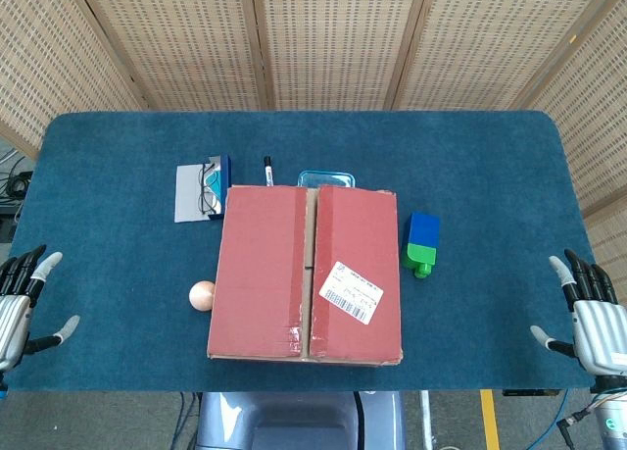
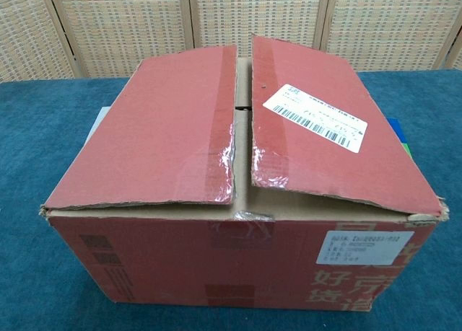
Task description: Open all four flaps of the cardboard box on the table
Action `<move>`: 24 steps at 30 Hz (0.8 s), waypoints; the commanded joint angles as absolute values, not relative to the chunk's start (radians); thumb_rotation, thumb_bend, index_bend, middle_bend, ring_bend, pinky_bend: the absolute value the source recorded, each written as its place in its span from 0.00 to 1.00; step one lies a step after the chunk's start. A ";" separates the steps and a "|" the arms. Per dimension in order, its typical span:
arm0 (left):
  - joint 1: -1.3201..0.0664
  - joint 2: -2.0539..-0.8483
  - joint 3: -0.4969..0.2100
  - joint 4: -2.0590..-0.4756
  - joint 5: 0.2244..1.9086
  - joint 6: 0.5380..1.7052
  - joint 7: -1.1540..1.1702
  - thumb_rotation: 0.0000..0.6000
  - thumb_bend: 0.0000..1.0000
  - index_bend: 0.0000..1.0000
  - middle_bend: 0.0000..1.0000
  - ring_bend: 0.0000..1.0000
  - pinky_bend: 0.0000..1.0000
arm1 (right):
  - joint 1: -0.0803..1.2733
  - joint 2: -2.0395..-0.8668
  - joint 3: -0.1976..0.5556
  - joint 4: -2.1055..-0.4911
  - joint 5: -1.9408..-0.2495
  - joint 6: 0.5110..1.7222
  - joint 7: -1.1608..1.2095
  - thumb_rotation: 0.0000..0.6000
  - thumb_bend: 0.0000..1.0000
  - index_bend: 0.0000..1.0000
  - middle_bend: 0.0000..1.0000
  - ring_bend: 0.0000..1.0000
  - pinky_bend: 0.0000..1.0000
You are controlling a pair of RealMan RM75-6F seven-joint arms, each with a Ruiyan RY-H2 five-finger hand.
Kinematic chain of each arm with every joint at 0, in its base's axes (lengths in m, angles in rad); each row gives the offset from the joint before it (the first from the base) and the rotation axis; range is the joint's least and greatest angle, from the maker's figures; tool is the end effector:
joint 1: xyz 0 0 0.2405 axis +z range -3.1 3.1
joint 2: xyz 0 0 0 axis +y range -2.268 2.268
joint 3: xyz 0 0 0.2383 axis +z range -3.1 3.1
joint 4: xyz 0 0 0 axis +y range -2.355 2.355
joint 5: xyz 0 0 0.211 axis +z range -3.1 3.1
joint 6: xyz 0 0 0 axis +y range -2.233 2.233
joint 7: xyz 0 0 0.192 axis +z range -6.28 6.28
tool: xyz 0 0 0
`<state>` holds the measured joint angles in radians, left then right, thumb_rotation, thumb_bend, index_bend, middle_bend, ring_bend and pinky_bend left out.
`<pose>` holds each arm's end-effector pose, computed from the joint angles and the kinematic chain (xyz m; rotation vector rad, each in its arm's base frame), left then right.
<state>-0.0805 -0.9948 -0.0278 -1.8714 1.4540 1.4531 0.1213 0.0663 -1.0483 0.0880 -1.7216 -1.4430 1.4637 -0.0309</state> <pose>-0.2652 0.2177 0.1561 -1.3908 -0.9790 -0.8588 -0.2900 -0.2288 0.1677 1.3232 -0.9332 0.8888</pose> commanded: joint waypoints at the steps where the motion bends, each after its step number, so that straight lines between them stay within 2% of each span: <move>1: -0.084 -0.998 -0.030 -1.870 1.450 1.449 0.125 0.86 0.29 0.08 0.00 0.00 0.00 | 0.067 -1.049 0.089 -1.721 -1.439 1.461 -0.032 1.00 0.18 0.00 0.00 0.00 0.00; 24: -0.090 -0.996 -0.032 -1.893 1.456 1.451 0.145 0.86 0.29 0.08 0.00 0.00 0.00 | 0.072 -1.041 0.086 -1.706 -1.474 1.468 0.038 1.00 0.18 0.00 0.00 0.00 0.00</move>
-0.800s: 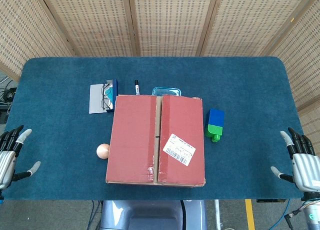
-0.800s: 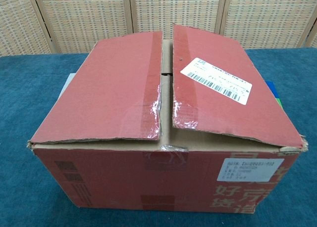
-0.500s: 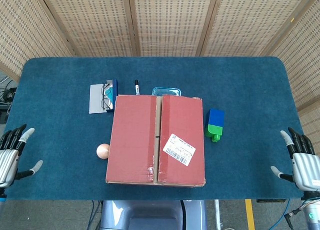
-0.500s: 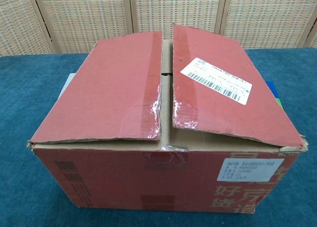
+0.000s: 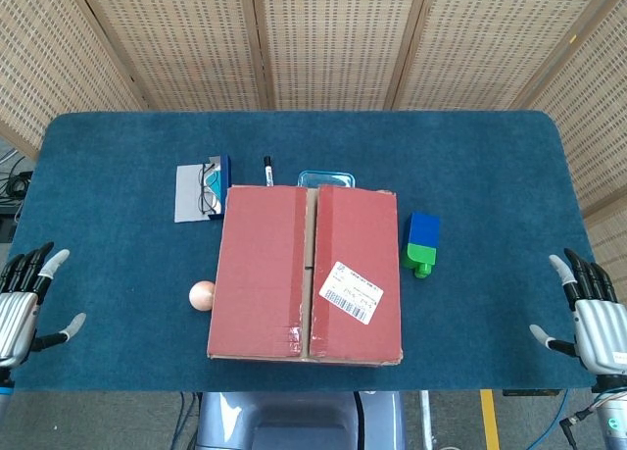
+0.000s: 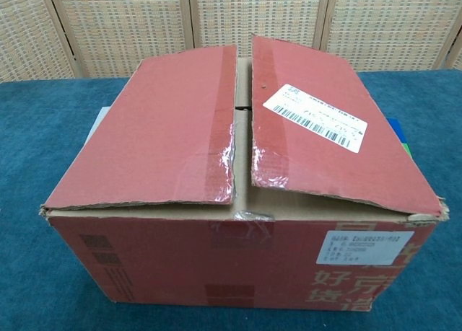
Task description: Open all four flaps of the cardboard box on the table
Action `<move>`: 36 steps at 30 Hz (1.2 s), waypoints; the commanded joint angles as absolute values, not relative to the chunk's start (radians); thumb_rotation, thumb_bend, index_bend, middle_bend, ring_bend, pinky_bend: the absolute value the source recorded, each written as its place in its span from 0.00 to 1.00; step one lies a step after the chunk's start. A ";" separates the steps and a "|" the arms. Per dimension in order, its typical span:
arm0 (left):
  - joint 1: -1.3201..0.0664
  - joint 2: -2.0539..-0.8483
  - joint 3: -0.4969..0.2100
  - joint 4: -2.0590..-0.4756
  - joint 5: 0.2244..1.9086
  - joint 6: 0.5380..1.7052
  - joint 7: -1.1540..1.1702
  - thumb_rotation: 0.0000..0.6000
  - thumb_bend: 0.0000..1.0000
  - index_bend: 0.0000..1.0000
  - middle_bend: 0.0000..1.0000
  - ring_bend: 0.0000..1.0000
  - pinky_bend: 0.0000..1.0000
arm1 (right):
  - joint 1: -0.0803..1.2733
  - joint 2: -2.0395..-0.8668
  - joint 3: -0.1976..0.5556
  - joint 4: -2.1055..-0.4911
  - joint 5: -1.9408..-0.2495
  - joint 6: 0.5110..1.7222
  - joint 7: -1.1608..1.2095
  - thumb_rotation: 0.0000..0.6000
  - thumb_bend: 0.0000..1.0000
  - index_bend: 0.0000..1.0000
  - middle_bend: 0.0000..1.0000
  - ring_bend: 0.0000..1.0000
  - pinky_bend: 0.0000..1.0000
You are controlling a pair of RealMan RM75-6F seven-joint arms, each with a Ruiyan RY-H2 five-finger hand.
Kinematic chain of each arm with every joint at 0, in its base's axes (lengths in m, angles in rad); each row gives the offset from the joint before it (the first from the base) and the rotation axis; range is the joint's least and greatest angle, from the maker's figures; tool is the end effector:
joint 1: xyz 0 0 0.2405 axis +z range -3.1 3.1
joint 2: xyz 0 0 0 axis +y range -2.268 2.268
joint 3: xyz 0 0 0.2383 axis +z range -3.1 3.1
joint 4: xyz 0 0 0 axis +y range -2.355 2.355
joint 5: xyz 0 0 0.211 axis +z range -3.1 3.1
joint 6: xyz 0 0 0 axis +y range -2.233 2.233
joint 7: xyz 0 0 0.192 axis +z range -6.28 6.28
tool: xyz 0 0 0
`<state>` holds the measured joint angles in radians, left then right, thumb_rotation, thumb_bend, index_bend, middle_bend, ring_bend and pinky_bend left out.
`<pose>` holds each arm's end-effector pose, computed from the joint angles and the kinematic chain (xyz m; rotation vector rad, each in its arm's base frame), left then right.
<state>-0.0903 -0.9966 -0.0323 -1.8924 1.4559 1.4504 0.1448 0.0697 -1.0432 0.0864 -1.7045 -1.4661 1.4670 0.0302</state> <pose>-0.2575 0.2208 0.1540 -1.4023 -0.9705 -0.8688 -0.2889 -0.2299 0.1698 1.3271 -0.9477 0.9339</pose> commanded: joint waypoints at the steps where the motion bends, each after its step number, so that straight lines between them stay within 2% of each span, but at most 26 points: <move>1: -0.090 -0.996 -0.031 -1.893 1.456 1.451 0.146 0.86 0.29 0.08 0.00 0.00 0.00 | 0.073 -1.040 0.085 -1.706 -1.479 1.468 0.043 1.00 0.19 0.00 0.00 0.00 0.00; 4: -0.089 -0.997 -0.029 -1.893 1.456 1.449 0.148 0.86 0.29 0.08 0.00 0.00 0.00 | 0.083 -1.033 0.086 -1.708 -1.500 1.464 0.066 1.00 0.27 0.02 0.01 0.00 0.00; 9: -0.091 -0.999 -0.029 -1.895 1.462 1.450 0.150 0.86 0.29 0.08 0.00 0.00 0.00 | 0.117 -1.007 0.099 -1.727 -1.558 1.457 0.118 1.00 0.56 0.07 0.06 0.00 0.00; 15: -0.098 -1.001 -0.030 -1.894 1.462 1.439 0.153 0.86 0.29 0.08 0.00 0.00 0.00 | 0.195 -0.959 0.121 -1.770 -1.657 1.422 0.253 1.00 0.72 0.15 0.13 0.00 0.00; 22: -0.107 -1.005 -0.032 -1.893 1.453 1.425 0.161 0.86 0.29 0.07 0.00 0.00 0.00 | 0.341 -0.913 0.137 -1.810 -1.768 1.324 0.502 1.00 0.75 0.26 0.21 0.00 0.00; 36: -0.130 -1.007 -0.036 -1.896 1.439 1.397 0.209 0.86 0.29 0.08 0.00 0.00 0.00 | 0.569 -0.991 0.193 -1.857 -1.780 1.156 0.535 1.00 0.75 0.35 0.29 0.01 0.00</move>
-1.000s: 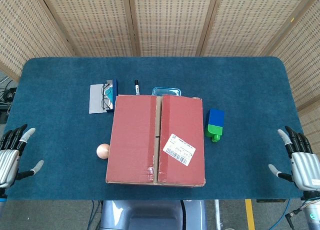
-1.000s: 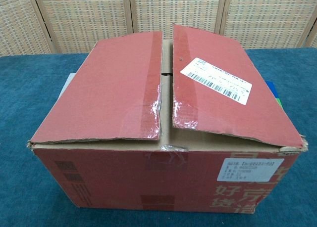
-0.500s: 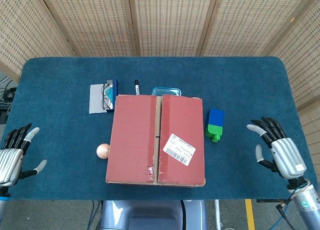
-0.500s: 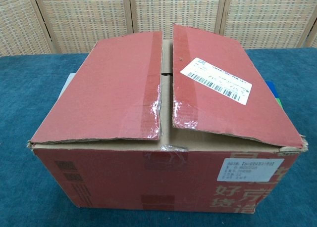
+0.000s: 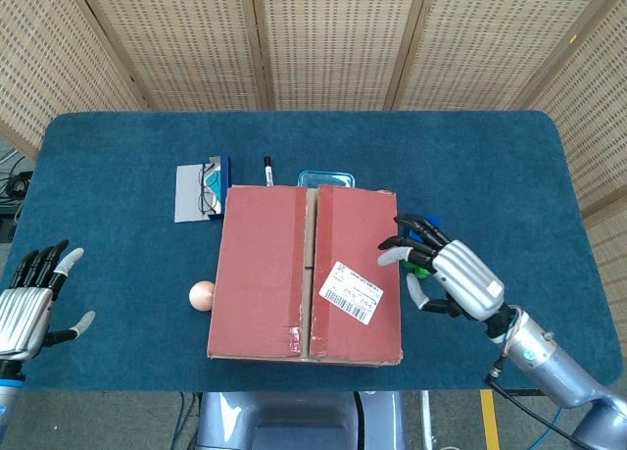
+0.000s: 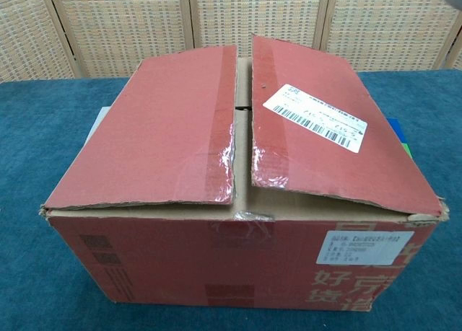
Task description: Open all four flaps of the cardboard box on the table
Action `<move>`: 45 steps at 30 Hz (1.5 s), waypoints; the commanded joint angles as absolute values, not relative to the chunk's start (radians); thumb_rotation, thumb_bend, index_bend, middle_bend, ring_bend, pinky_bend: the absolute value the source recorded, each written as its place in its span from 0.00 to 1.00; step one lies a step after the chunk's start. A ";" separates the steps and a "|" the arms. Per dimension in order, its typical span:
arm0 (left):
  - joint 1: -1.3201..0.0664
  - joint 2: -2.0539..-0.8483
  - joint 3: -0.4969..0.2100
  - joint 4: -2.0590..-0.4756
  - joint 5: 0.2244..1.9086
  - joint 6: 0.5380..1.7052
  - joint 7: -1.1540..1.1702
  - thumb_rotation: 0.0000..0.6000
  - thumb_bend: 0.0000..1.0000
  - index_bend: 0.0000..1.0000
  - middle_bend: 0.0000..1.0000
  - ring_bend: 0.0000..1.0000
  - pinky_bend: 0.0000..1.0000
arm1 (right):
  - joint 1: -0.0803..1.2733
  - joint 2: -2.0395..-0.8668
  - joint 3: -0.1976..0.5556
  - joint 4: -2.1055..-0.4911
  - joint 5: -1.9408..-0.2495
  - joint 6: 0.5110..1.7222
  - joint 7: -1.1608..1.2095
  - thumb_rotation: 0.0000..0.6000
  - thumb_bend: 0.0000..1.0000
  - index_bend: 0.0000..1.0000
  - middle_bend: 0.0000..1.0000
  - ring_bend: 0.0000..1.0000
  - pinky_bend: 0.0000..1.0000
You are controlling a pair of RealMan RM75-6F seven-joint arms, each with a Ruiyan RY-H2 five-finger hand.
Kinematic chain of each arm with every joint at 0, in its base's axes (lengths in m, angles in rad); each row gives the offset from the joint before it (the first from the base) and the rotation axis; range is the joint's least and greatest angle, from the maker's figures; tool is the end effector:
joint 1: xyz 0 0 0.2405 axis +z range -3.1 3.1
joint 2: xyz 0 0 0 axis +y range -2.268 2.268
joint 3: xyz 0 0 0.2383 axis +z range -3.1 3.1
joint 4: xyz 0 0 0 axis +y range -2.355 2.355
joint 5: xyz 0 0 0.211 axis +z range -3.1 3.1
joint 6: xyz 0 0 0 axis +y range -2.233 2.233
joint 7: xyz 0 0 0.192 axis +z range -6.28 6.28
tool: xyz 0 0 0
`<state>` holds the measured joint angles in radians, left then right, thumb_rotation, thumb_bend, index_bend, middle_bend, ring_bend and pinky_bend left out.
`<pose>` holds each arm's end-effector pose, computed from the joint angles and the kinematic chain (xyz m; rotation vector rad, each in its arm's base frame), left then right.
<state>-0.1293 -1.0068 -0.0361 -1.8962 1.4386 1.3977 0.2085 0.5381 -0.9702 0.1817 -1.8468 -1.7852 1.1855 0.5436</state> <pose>-0.2520 0.2304 0.1425 -1.4671 -0.9492 -0.8261 -0.0863 -0.3058 0.1242 1.9398 -1.1063 1.5765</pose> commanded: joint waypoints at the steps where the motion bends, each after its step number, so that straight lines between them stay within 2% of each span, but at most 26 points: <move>1: -0.131 -1.008 -0.037 -1.896 1.441 1.398 0.211 0.86 0.29 0.08 0.00 0.00 0.00 | 0.583 -0.999 0.197 -1.859 -1.779 1.143 0.529 1.00 0.75 0.35 0.30 0.01 0.00; 10: -0.141 -1.023 -0.032 -1.886 1.463 1.393 0.233 0.86 0.29 0.07 0.00 0.00 0.00 | 0.692 -1.098 0.230 -1.861 -1.699 1.034 0.425 1.00 0.76 0.38 0.33 0.03 0.00; 25: -0.147 -1.035 -0.014 -1.885 1.494 1.387 0.252 0.86 0.29 0.07 0.00 0.00 0.00 | 0.739 -1.268 0.224 -1.802 -1.596 0.999 0.121 1.00 0.77 0.38 0.34 0.04 0.00; 45: -0.133 -1.034 -0.004 -1.873 1.478 1.392 0.224 0.86 0.29 0.08 0.00 0.00 0.00 | 0.778 -1.310 0.194 -1.761 -1.564 0.977 0.046 1.00 0.77 0.39 0.34 0.04 0.00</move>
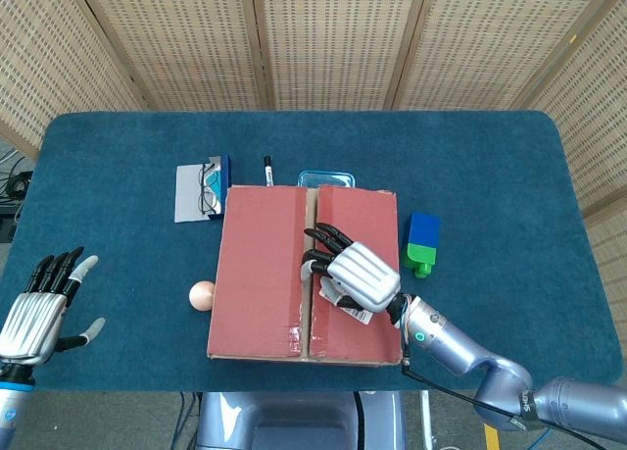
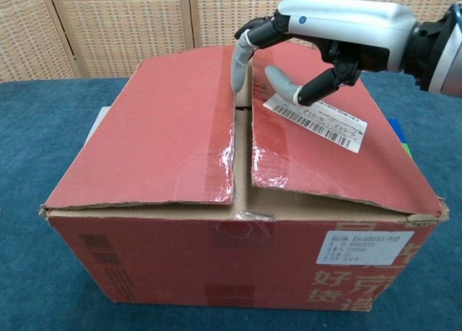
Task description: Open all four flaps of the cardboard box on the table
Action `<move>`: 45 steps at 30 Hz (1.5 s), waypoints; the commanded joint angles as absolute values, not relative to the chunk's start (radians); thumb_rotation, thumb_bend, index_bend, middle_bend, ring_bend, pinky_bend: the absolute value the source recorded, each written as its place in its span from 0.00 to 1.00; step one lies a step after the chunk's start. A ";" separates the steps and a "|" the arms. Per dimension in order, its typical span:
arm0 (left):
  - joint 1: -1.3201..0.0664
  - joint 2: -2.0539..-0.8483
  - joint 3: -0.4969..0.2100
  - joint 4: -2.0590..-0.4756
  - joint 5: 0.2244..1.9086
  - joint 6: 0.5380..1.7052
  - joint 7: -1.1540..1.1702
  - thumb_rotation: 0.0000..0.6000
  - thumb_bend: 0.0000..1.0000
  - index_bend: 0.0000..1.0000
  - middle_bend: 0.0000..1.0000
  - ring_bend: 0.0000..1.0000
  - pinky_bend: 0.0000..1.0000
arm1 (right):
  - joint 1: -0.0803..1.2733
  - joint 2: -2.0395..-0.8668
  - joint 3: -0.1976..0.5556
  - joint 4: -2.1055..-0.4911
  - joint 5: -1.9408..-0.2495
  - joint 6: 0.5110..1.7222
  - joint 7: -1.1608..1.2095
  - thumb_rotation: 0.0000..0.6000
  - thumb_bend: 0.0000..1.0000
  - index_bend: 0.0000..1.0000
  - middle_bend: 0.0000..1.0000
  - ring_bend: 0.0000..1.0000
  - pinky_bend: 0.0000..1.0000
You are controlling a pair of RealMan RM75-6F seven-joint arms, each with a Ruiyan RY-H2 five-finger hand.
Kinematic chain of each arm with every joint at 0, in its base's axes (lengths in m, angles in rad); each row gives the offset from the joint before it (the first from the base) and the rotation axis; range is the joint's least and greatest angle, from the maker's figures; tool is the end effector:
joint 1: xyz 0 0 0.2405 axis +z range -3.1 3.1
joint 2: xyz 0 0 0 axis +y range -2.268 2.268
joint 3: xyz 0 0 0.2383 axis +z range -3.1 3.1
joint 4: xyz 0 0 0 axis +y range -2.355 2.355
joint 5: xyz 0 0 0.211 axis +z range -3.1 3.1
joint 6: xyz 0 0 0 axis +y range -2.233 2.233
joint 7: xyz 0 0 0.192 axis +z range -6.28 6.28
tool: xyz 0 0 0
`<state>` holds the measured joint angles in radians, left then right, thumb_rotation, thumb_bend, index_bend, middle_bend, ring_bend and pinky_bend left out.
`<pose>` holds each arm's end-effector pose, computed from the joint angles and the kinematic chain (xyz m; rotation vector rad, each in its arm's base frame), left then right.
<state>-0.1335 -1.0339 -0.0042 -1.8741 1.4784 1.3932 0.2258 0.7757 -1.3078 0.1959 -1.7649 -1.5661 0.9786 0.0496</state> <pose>-0.2504 0.2245 0.1288 -1.5231 -0.9397 -0.8161 -0.0216 -0.3252 0.0208 2.1395 -0.8599 1.3999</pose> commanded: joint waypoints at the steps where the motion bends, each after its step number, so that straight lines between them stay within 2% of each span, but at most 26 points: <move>1: -0.133 -1.034 -0.004 -1.873 1.477 1.392 0.222 0.86 0.29 0.08 0.00 0.00 0.00 | 0.779 -1.311 0.193 -1.759 -1.562 0.976 0.043 1.00 0.77 0.40 0.34 0.04 0.00; 9: -0.133 -1.037 -0.004 -1.866 1.471 1.389 0.210 0.86 0.29 0.07 0.00 0.00 0.00 | 0.787 -1.318 0.188 -1.746 -1.556 0.982 0.023 1.00 0.77 0.48 0.46 0.07 0.00; 18: -0.136 -1.042 -0.009 -1.858 1.465 1.388 0.206 0.86 0.29 0.08 0.00 0.00 0.00 | 0.789 -1.296 0.193 -1.755 -1.561 1.000 0.020 1.00 0.77 0.53 0.55 0.15 0.00; 45: -0.139 -1.041 -0.022 -1.848 1.466 1.404 0.195 0.86 0.29 0.08 0.00 0.00 0.00 | 0.753 -0.971 0.243 -1.926 -1.537 1.034 -0.126 1.00 0.78 0.54 0.55 0.17 0.00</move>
<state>-0.1394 -1.0417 -0.0219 -1.8481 1.4662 1.4036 0.1965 0.7575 -0.9937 0.2409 -1.9213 -1.5419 1.0375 -0.1190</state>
